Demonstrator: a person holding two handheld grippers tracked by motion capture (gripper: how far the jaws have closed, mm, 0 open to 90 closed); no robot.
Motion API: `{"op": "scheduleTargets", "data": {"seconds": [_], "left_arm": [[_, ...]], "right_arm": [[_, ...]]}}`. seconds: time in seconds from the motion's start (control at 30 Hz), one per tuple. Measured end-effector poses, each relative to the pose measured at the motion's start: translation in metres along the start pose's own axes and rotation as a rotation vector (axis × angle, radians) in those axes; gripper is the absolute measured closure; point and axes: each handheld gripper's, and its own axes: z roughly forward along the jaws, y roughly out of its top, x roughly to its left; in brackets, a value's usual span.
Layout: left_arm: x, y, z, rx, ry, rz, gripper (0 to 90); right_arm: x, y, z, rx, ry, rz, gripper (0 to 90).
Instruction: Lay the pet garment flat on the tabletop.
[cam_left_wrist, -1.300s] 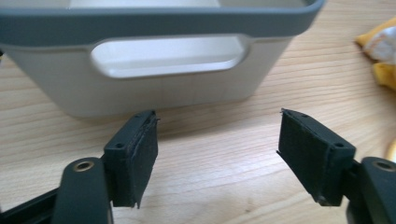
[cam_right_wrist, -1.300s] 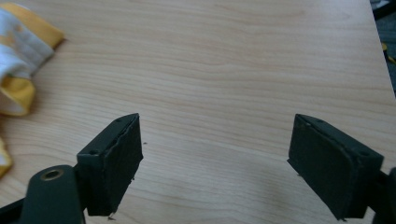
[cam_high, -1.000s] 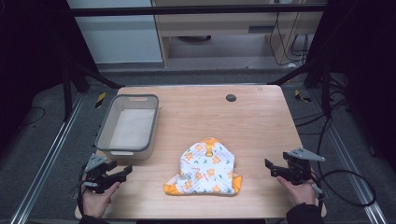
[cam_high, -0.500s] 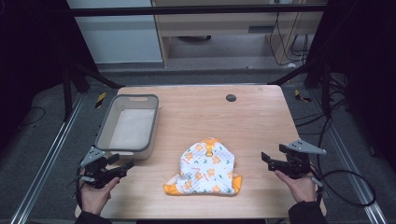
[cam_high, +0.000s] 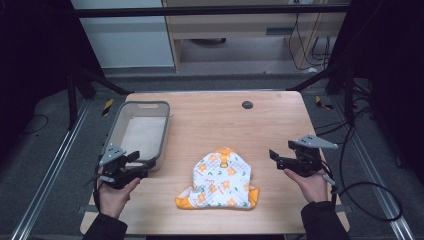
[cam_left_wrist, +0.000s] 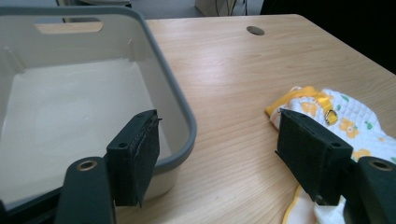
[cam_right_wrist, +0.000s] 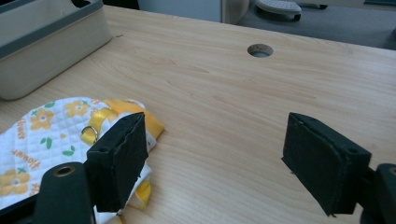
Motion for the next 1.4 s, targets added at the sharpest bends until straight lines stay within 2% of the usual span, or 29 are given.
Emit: {"op": "scheduleTargets", "data": {"seconds": [0.17,0.2,0.43,0.47,0.53,0.57,0.6,0.77,0.8,0.93,1.17,1.4], "left_arm": [[-0.011,0.008,0.012,-0.008,-0.020,0.014,29.7],[-0.017,0.010,0.019,-0.003,-0.027,0.023,29.9],[-0.032,0.013,0.041,0.011,-0.052,0.039,30.3],[-0.036,0.012,0.048,0.019,-0.065,0.042,30.5],[-0.038,0.011,0.052,0.023,-0.068,0.044,30.8],[-0.040,0.010,0.056,0.033,-0.073,0.048,30.8],[-0.044,0.009,0.064,0.062,-0.072,0.073,30.9],[-0.051,0.004,0.075,0.081,-0.090,0.093,31.5],[-0.053,0.000,0.080,0.105,-0.093,0.106,31.5],[-0.055,-0.005,0.091,0.141,-0.121,0.096,32.5],[-0.062,-0.010,0.111,0.199,-0.135,0.124,34.0],[-0.068,-0.018,0.127,0.259,-0.171,0.145,37.1]], "right_arm": [[0.002,0.005,0.010,-0.001,0.015,0.002,23.4],[0.004,0.006,0.015,-0.002,0.023,-0.001,24.2],[0.008,0.001,0.028,0.003,0.047,-0.014,27.1],[0.010,-0.002,0.033,0.013,0.063,-0.002,28.5],[0.011,-0.005,0.037,0.038,0.070,-0.011,29.7],[0.011,-0.005,0.037,0.038,0.070,-0.011,29.7],[0.013,-0.007,0.041,0.049,0.070,-0.020,31.4],[0.019,-0.010,0.049,0.061,0.093,-0.022,35.4],[0.020,-0.011,0.051,0.065,0.100,-0.021,36.7],[0.026,-0.016,0.060,0.097,0.122,-0.040,40.9],[0.031,-0.021,0.071,0.128,0.150,-0.053,47.6],[0.043,-0.029,0.088,0.185,0.194,-0.084,54.2]]}}
